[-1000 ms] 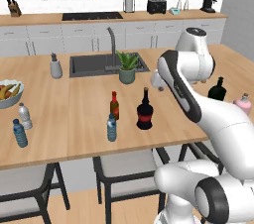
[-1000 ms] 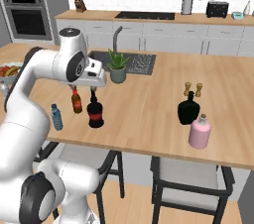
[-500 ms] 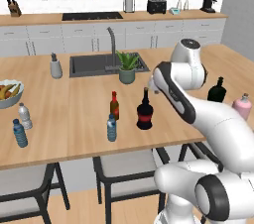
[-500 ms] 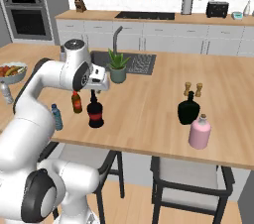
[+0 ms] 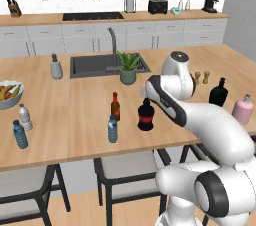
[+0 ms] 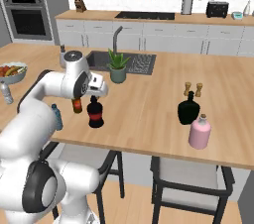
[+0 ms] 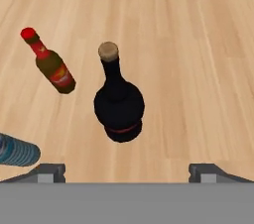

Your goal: Move the plastic bottles in the middle to the plastics group, and the glass bottles in the middle to the glass group.

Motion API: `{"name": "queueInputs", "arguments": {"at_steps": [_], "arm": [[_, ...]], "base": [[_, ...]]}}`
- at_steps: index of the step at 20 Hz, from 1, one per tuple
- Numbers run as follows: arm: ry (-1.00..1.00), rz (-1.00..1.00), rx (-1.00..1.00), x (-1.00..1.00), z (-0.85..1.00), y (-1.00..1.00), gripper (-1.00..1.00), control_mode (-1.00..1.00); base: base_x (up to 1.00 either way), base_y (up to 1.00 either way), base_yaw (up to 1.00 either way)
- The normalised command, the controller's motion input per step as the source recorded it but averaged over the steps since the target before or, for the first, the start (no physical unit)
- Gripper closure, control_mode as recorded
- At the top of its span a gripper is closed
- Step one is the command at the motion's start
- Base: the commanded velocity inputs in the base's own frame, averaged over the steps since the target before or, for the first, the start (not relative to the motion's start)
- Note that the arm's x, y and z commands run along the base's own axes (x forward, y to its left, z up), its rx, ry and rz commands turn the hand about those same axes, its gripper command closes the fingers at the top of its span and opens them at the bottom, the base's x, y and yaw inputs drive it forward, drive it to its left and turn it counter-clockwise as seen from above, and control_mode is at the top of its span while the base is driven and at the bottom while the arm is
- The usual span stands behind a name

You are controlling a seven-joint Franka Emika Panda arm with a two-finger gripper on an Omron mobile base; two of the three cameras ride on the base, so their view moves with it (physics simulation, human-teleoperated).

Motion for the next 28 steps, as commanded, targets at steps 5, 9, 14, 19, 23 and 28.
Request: {"name": "queueInputs", "arguments": {"at_steps": [5,9,14,19,23,28], "arm": [[0.0,-0.12,-0.02,0.07,-0.16,0.13,-1.0,-1.0],[-0.03,-0.03,0.0,0.32,-0.36,0.09,-1.0,-1.0],[-0.03,0.0,0.0,0.38,-0.41,0.11,-1.0,-1.0],[0.0,0.0,0.0,0.3,-0.13,0.0,-1.0,-1.0],[0.0,0.01,0.0,0.29,-0.14,0.0,-1.0,-1.0],[0.0,0.02,0.0,0.18,-0.16,0.0,-1.0,-1.0]], "base": [[0.0,0.0,0.0],[0.0,0.0,0.0],[0.0,0.0,0.0],[0.0,0.0,0.0],[0.0,0.0,0.0],[0.0,0.0,0.0]]}}
